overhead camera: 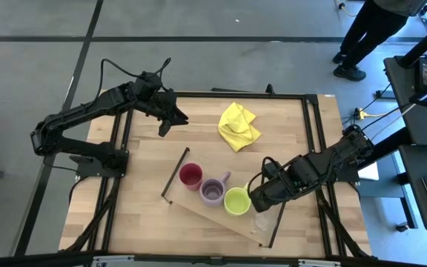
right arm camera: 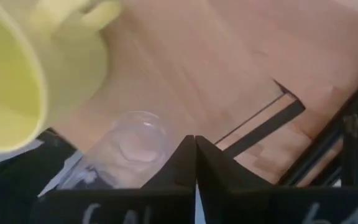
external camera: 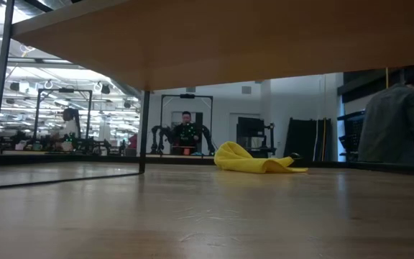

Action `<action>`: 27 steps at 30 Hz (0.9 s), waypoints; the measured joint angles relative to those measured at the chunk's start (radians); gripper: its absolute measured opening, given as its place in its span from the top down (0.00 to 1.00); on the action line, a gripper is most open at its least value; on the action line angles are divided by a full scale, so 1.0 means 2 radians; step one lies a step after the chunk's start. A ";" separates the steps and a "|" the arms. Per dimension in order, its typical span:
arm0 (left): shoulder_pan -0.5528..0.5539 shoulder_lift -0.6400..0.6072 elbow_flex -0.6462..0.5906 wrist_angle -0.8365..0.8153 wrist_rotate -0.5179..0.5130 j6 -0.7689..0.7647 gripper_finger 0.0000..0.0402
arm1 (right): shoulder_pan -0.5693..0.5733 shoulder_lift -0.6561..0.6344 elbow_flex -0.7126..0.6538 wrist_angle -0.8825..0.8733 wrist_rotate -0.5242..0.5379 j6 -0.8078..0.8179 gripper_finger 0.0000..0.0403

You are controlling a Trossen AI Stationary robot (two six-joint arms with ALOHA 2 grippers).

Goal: Stack small to large cups/mugs on shelf
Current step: Put the transparent mug on the shelf

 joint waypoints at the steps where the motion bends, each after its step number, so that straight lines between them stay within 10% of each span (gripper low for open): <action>1: 0.000 0.000 0.000 0.000 0.000 0.000 0.77 | 0.002 0.000 0.004 0.001 0.008 0.000 0.98; 9: 0.000 0.000 0.000 0.000 0.022 -0.001 0.77 | 0.008 -0.001 0.045 0.000 0.116 0.001 0.87; 18: 0.000 0.000 0.000 0.000 0.020 -0.003 0.77 | 0.026 -0.001 0.069 0.049 0.096 -0.013 0.68; 27: 0.000 0.000 0.000 0.001 0.019 0.000 0.77 | 0.055 -0.001 0.073 0.109 0.074 0.005 0.95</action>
